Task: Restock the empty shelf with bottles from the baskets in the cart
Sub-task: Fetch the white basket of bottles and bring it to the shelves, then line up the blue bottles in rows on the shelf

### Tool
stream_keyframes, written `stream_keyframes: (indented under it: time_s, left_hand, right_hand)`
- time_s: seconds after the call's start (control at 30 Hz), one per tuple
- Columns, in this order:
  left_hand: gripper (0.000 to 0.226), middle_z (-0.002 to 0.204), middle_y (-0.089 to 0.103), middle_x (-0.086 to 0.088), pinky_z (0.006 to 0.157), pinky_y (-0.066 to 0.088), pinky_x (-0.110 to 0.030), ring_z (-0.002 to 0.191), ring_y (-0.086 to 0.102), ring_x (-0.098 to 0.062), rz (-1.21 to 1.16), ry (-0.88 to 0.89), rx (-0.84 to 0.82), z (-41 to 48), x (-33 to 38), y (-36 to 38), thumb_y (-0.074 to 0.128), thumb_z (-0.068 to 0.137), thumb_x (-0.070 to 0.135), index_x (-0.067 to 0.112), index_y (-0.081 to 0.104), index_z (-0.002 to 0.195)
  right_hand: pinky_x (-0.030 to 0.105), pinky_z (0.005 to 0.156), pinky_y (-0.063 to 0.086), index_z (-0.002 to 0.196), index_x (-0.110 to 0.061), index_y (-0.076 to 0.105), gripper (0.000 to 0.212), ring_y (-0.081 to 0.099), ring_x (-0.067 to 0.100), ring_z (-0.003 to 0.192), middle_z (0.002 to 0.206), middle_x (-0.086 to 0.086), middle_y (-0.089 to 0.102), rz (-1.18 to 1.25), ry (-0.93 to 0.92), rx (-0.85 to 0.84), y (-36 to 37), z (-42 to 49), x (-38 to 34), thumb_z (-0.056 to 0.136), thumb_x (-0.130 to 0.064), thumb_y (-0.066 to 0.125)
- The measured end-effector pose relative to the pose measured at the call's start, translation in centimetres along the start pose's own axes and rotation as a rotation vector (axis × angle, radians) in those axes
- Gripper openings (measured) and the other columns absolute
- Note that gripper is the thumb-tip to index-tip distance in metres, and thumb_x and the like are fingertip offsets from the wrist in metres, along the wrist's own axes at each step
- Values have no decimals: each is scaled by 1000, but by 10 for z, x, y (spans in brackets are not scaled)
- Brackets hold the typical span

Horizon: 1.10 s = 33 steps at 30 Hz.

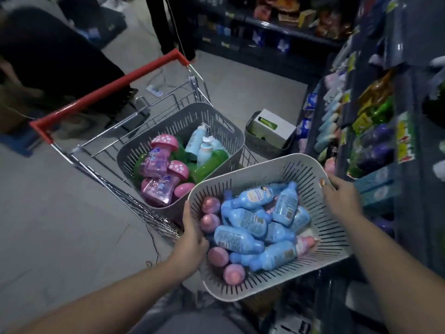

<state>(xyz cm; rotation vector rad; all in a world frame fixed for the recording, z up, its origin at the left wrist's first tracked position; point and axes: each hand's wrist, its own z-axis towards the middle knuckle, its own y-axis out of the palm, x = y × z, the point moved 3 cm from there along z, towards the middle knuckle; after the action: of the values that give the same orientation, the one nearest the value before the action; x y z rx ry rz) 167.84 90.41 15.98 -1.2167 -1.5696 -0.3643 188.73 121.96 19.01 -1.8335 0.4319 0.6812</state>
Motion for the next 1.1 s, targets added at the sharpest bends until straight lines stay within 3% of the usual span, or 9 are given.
stream_keyframes:
  time_s: [0.1,0.17,0.23,0.3,0.43,0.6,0.77,0.9,1.1]
  left_hand:
    - [109,151,36,0,112,38,-41,131,45,-8,-97,-65,68,-14,-14,4,47,76,-11,40,-15,151]
    - [106,138,46,5,94,47,-21,110,56,12,-154,-106,100,-21,-21,5,48,83,-13,37,-15,151]
    - [104,128,47,16,75,50,-14,95,61,14,-203,-129,118,-26,-24,5,47,86,-15,38,-15,151]
    - [104,122,48,22,72,53,-25,91,64,8,-213,-139,136,-29,-28,4,48,87,-13,42,-13,150]
    - [104,120,48,23,93,47,-34,97,57,13,-175,-160,174,-30,-41,2,49,88,-11,46,-14,149]
    - [106,110,54,17,93,52,-48,101,62,-18,-143,-174,223,-32,-42,4,55,89,0,52,-18,144]
    - [104,123,48,19,82,46,-17,96,56,15,-169,-187,238,-30,-40,8,51,86,-10,41,-14,150]
    - [110,147,35,5,107,41,-38,126,47,-12,-150,-193,254,-28,-37,6,53,83,-5,61,-16,138]
    - [114,139,47,2,92,52,-53,108,63,-25,-159,-203,241,-26,-42,7,55,79,-5,70,-13,131]
  right_hand:
    - [32,82,51,124,-34,67,33,65,21,94,99,0,72,-5,-91,-104,8,10,-16,95,-21,56]
    - [28,77,47,125,-35,66,36,64,19,90,98,0,71,-47,-126,-149,16,12,-23,96,-18,57]
    - [29,78,49,128,-36,64,37,63,19,86,99,2,72,-84,-155,-175,27,13,-28,96,-19,56]
    - [33,79,53,129,-39,62,38,64,19,84,97,2,73,-100,-180,-201,37,15,-28,97,-20,55]
    - [33,77,50,132,-41,59,42,63,22,87,97,4,70,-122,-206,-231,53,16,-32,98,-18,51]
    - [29,75,43,135,-35,57,44,58,19,88,101,4,66,-151,-263,-258,63,24,-47,98,-13,50]
    - [31,84,44,139,-32,54,46,59,25,102,117,10,66,-214,-239,-248,73,32,-42,98,-13,48]
    - [38,86,50,136,-38,51,48,61,29,99,115,11,68,-293,-220,-294,77,36,-38,95,-14,46]
    - [37,80,48,132,-32,51,42,62,30,91,99,7,67,-335,-177,-299,78,28,-41,93,-18,54]
